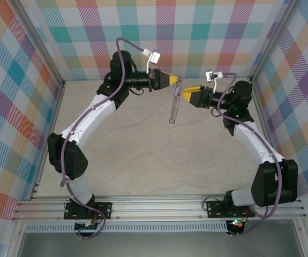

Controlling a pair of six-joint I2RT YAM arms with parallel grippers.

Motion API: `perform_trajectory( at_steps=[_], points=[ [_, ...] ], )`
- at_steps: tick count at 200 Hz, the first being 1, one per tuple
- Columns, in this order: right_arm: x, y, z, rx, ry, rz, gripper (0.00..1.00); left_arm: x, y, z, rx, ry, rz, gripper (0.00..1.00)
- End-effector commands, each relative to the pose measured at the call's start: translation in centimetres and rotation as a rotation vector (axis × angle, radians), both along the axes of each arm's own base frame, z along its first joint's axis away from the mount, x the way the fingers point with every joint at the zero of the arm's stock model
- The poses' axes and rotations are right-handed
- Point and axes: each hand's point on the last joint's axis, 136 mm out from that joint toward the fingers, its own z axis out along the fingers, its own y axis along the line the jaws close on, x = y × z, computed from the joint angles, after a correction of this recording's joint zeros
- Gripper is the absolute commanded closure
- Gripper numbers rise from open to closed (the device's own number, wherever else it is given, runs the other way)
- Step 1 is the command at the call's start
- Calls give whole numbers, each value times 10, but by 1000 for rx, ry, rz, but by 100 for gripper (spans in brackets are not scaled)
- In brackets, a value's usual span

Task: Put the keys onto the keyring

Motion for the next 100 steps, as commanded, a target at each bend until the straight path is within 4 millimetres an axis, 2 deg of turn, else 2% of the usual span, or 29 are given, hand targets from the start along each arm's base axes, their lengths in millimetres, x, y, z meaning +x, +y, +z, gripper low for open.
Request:
perform_trajectory(
  at_steps=[1, 68, 100],
  points=[
    [-3, 8, 10, 5, -61, 39, 47, -29, 1, 38, -42, -104, -49, 100],
    [-5, 21, 12, 9, -69, 70, 48, -31, -3, 38, -42, -109, -58, 100],
    [-5, 25, 14, 14, -71, 78, 55, -30, -5, 35, -39, -102, -60, 100]
  ],
)
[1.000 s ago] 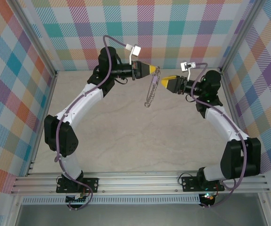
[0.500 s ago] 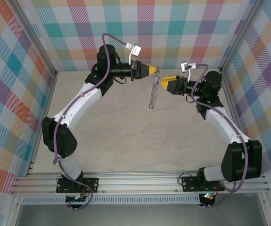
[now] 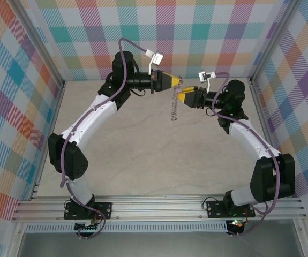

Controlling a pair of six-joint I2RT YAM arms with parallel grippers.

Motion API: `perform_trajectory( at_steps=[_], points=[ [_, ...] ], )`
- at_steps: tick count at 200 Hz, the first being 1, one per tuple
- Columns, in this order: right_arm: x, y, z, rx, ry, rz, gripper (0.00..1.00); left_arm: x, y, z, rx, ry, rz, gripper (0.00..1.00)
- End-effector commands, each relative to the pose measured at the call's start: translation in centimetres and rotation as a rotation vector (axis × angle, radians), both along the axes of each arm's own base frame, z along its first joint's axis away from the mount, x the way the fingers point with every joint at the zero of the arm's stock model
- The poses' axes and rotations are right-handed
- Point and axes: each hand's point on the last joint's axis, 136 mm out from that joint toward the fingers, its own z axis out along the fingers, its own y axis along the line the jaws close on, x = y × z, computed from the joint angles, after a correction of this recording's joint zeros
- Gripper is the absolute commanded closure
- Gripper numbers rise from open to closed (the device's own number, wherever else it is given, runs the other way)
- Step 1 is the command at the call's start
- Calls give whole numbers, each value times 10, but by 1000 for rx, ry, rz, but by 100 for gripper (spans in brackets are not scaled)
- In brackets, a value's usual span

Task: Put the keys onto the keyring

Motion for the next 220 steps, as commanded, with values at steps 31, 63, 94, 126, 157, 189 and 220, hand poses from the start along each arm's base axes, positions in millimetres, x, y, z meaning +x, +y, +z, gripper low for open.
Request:
perform_trajectory(
  at_steps=[31, 63, 94, 126, 157, 189, 220],
  points=[
    [-3, 4, 13, 6, -54, 18, 74, -21, 0, 33, -43, -94, -34, 100],
    [-5, 1, 5, -27, -28, -2, 95, -21, 1, 31, -31, -106, -28, 100],
    [-10, -5, 2, -55, -23, -29, 100, -21, 1, 28, -17, -115, -25, 100],
    [-14, -12, 3, -81, -30, -56, 100, -21, 1, 27, -8, -126, -24, 100],
    [-14, -20, 1, -103, -20, -82, 100, -21, 1, 26, -4, -128, -25, 100],
    [-17, -22, 5, -107, -28, -73, 100, -21, 1, 25, -1, -131, -24, 100],
    [-24, -22, 12, -112, -45, -42, 100, -21, 2, 22, 12, -133, -21, 100]
  ],
)
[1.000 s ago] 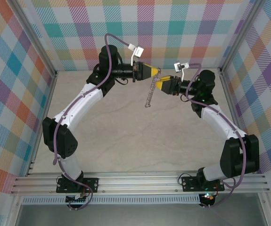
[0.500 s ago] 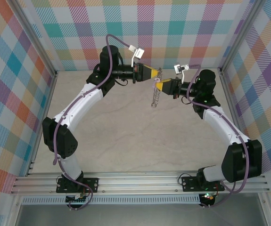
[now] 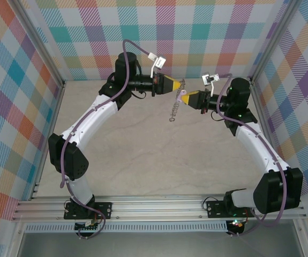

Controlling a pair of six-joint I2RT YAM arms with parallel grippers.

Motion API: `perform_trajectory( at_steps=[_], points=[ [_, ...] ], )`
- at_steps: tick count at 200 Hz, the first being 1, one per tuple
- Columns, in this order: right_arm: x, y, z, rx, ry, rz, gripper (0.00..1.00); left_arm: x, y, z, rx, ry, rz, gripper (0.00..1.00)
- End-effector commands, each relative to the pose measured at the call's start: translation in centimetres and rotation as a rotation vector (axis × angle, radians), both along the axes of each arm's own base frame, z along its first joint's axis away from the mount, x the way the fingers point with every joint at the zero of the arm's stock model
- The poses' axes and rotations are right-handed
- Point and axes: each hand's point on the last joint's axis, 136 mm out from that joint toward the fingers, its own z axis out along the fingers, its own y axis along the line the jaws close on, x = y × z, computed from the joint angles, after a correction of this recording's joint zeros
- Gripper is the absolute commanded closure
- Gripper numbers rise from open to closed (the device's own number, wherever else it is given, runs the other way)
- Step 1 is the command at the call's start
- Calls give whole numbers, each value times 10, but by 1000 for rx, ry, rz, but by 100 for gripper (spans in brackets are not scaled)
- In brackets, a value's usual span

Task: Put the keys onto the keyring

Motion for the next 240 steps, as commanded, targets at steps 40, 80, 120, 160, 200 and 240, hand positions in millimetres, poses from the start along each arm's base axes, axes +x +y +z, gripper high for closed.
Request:
perform_trajectory(
  at_steps=[40, 80, 120, 160, 200, 240],
  points=[
    [-22, -2, 28, -26, -82, 67, 100, -16, 6, 32, -30, -120, -17, 100],
    [-30, -3, 35, -57, -105, 80, 100, -15, 5, 28, -17, -121, -16, 100],
    [-36, -4, 37, -98, -111, 95, 100, -16, 6, 28, -14, -128, -16, 100],
    [-38, -8, 39, -128, -120, 86, 100, -17, 6, 28, -13, -132, -21, 100],
    [-37, -9, 35, -147, -112, 89, 100, -18, 6, 28, -11, -134, -25, 100],
    [-31, -12, 30, -173, -113, 63, 100, -19, 7, 26, -2, -134, -29, 100]
  ],
)
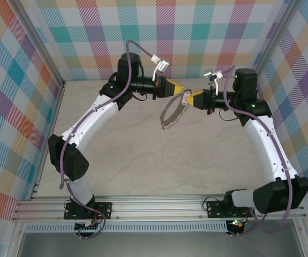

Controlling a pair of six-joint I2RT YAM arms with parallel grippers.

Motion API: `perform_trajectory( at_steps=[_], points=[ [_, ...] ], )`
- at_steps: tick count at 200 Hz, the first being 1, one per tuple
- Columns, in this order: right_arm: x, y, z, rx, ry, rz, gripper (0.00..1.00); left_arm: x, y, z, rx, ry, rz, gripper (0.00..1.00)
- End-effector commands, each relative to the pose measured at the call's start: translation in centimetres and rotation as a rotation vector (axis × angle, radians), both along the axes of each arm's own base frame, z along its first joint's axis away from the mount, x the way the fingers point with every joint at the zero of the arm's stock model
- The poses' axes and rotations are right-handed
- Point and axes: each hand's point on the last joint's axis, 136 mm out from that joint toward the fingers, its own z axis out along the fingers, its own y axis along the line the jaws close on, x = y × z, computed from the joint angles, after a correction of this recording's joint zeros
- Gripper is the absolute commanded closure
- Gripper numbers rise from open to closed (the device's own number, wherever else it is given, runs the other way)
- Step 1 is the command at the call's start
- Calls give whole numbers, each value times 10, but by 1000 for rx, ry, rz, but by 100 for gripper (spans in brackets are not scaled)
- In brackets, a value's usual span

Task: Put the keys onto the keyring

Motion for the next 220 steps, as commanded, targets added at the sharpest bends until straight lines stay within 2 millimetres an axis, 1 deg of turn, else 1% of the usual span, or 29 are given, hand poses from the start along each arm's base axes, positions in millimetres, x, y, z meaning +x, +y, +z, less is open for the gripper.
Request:
perform_trajectory(
  at_steps=[1, 57, 98, 106, 164, 189, 202, 220],
  points=[
    [-4, -2, 11, -4, -57, 23, 100, -9, 9, 30, -33, -89, 7, 100],
    [2, -6, 14, -14, -63, 11, 100, -10, 9, 28, -30, -88, -2, 100],
    [5, -3, 20, 6, -61, 45, 100, -11, 8, 28, -29, -86, -11, 100],
    [6, -3, 20, -1, -86, 54, 100, -11, 8, 28, -29, -87, -12, 100],
    [16, -1, 20, -6, -83, 72, 100, -16, 9, 26, -20, -84, -36, 100],
    [18, -2, 25, 0, -92, 72, 100, -14, 9, 23, -14, -82, -29, 100],
    [18, -3, 23, -2, -84, 71, 100, -11, 9, 24, -14, -87, -7, 100],
    [16, -6, 15, -8, -64, 64, 100, -6, 10, 27, -20, -99, 35, 100]
  ],
)
